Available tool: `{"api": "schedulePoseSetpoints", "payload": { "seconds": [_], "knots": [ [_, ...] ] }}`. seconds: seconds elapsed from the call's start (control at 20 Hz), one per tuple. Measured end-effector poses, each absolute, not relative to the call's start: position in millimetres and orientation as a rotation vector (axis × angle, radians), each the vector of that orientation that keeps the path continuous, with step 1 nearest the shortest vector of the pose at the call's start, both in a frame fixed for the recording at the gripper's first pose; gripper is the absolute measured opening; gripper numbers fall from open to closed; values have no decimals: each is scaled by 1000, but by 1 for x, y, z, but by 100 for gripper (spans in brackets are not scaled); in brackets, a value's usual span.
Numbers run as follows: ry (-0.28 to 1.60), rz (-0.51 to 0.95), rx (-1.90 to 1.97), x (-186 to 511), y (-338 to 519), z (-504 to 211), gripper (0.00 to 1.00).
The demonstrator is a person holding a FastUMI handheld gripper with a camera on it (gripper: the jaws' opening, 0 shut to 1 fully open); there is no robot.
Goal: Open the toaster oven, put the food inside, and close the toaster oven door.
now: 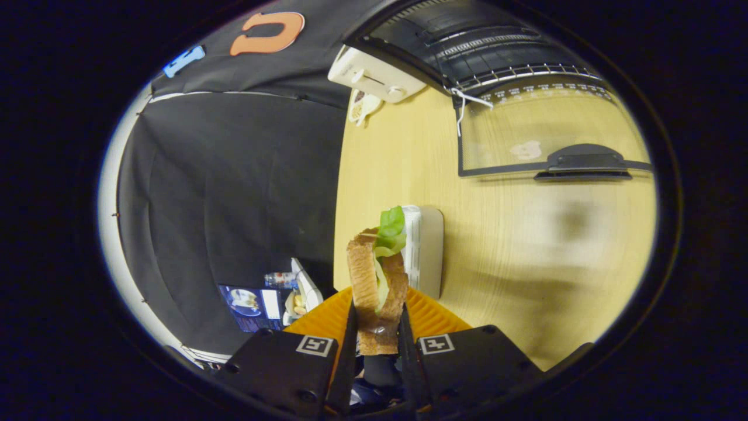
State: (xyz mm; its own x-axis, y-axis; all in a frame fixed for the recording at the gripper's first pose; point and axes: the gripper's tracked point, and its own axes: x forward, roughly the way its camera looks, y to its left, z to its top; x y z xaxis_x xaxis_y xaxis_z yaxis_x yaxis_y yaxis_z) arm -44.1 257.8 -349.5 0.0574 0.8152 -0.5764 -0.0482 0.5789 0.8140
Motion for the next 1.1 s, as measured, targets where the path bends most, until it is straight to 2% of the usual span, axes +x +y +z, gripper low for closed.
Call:
{"api": "schedulePoseSetpoints", "payload": {
  "seconds": [0.25, 0.5, 0.75, 1.0, 1.1],
  "knots": [
    [1158, 676, 801, -8, 207, -292, 40],
    [975, 479, 1015, 41, 136, -278, 40],
    [786, 246, 1183, 109, 77, -309, 39],
    [632, 169, 1305, 146, 64, -329, 39],
    [558, 95, 1366, 149, 65, -337, 40]
  ]
}}
